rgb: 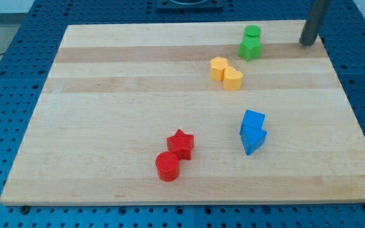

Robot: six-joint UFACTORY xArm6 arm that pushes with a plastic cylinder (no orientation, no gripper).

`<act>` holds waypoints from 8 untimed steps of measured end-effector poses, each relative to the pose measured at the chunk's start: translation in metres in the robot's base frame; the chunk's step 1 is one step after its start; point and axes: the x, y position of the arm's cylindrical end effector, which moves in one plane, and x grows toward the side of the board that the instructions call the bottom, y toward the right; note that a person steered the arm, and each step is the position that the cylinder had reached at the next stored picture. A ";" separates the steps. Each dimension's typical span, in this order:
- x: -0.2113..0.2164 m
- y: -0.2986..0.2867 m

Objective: Move the green circle diagonally top left to the red star

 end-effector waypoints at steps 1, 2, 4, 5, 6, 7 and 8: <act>0.000 0.006; 0.000 0.006; -0.003 0.007; -0.018 0.007; -0.018 0.007; 0.024 0.009; 0.064 -0.004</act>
